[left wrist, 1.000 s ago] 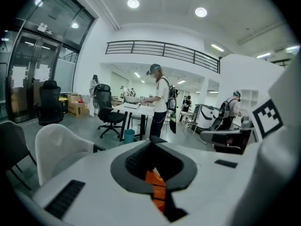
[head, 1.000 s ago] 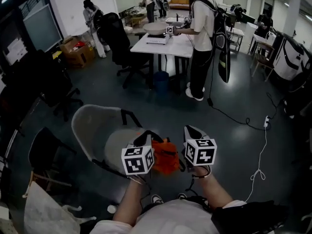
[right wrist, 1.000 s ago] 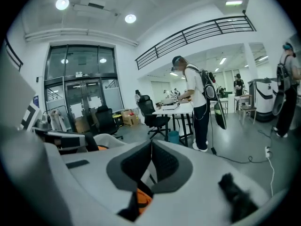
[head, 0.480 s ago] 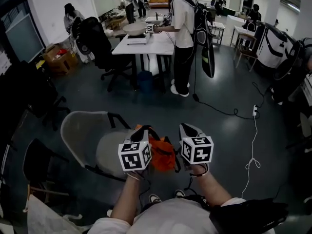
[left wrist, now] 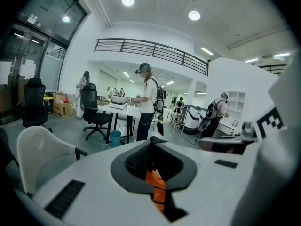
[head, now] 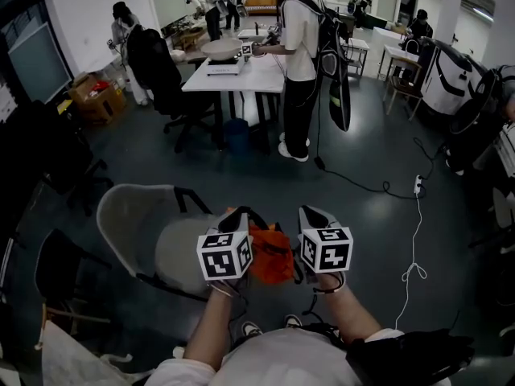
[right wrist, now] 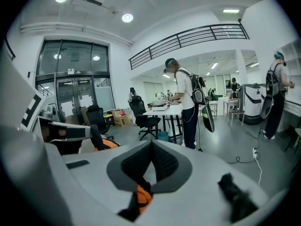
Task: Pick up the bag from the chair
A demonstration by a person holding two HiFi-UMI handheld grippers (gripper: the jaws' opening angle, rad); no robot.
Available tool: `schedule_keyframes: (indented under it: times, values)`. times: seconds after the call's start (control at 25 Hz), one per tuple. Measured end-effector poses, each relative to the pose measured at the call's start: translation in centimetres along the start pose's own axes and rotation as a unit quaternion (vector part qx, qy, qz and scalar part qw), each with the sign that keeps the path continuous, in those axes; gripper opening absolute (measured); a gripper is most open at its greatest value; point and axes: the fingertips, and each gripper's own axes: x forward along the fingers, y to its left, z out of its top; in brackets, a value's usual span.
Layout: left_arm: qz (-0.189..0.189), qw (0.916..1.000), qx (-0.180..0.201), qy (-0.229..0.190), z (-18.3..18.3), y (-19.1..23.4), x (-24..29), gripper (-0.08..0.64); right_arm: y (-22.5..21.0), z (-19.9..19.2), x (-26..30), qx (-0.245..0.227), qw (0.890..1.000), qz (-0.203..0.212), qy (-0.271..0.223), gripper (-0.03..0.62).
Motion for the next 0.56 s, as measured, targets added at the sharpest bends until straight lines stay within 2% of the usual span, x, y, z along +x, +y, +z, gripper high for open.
schedule_keyframes:
  times: [0.56]
  values:
    - [0.017,0.9999,-0.001,0.001,-0.5,0.5,-0.9,0.017,0.6,-0.9,0.6,-0.007,1.000,0.014,0.007,0.031]
